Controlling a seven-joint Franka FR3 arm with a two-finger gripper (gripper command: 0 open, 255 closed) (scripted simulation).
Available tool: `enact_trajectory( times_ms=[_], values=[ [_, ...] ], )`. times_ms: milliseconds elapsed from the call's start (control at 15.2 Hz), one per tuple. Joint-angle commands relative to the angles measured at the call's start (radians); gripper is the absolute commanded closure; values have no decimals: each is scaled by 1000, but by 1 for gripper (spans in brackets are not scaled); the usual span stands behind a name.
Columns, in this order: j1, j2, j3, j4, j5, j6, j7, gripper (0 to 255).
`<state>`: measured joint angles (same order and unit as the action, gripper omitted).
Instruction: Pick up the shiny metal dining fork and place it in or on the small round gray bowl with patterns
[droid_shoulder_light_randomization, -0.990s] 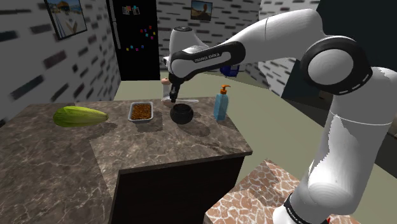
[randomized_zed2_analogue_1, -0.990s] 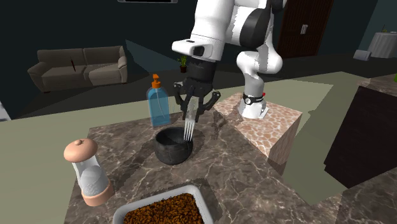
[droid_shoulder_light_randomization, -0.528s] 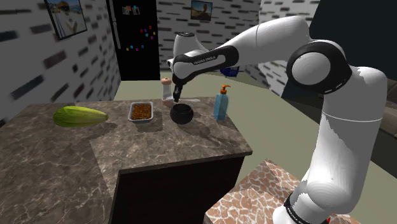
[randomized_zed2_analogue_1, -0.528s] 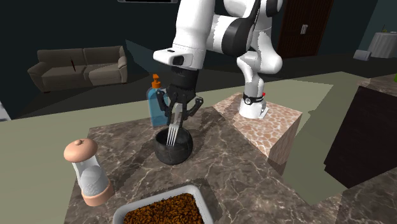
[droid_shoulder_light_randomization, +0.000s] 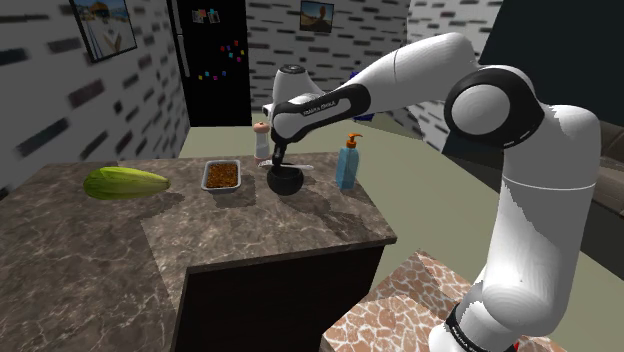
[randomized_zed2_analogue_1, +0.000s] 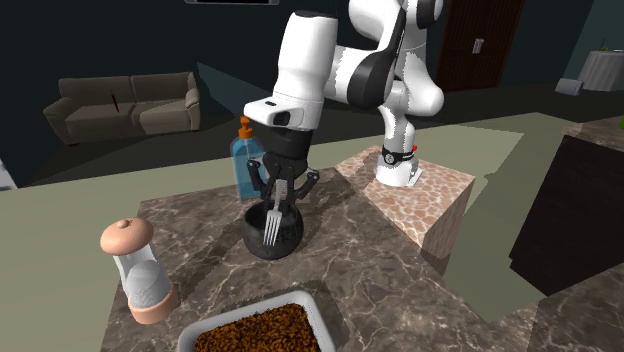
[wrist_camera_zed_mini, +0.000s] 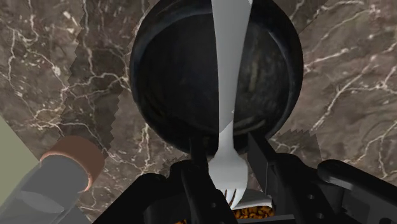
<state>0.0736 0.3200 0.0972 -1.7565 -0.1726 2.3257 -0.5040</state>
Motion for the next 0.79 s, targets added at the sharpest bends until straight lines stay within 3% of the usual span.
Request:
enact_trajectory(
  times_ms=[0,330,396,726],
  values=[
    [0,4,-1,-5,-1,4,1,255],
    [0,4,-1,-5,-1,4,1,255],
    [0,3,0,-6,-1,3,3,0],
    [0,4,-1,-5,-1,4,1,0]
  ],
)
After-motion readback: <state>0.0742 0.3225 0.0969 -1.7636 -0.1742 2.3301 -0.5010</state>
